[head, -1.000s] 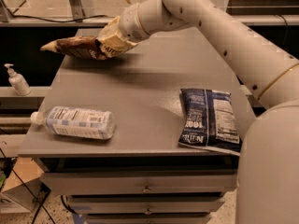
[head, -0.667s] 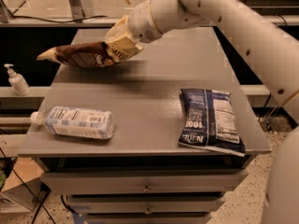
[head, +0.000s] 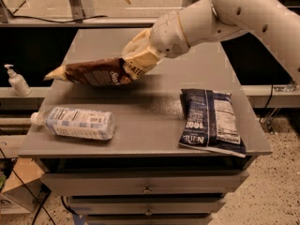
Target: Move brown chip bag near blue plastic bottle
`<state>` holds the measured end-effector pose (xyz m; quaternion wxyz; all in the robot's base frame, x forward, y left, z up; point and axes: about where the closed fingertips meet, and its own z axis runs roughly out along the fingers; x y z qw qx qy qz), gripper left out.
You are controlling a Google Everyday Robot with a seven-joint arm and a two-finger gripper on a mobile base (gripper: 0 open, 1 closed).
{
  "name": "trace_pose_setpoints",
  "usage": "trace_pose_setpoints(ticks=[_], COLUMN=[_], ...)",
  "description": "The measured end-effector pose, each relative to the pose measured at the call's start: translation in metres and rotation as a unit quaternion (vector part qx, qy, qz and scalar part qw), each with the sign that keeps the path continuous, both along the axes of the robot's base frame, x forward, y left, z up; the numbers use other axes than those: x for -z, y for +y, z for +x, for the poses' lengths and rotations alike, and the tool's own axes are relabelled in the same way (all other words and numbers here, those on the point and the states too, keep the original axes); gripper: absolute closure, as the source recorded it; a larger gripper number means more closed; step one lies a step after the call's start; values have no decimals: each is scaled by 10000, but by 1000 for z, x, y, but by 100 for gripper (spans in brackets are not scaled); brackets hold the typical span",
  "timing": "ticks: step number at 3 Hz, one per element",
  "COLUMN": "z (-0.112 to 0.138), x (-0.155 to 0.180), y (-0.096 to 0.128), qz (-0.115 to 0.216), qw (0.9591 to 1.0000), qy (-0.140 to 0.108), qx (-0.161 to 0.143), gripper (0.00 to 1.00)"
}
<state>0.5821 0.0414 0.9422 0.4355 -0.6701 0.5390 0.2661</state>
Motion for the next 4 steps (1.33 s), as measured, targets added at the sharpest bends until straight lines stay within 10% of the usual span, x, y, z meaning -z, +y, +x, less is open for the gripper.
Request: trace_pose_setpoints(ticks=[4], z=[-66], x=[51], y=[-11], qz=[176], qw=[9959], qy=[848], qx=[-273], gripper=[13])
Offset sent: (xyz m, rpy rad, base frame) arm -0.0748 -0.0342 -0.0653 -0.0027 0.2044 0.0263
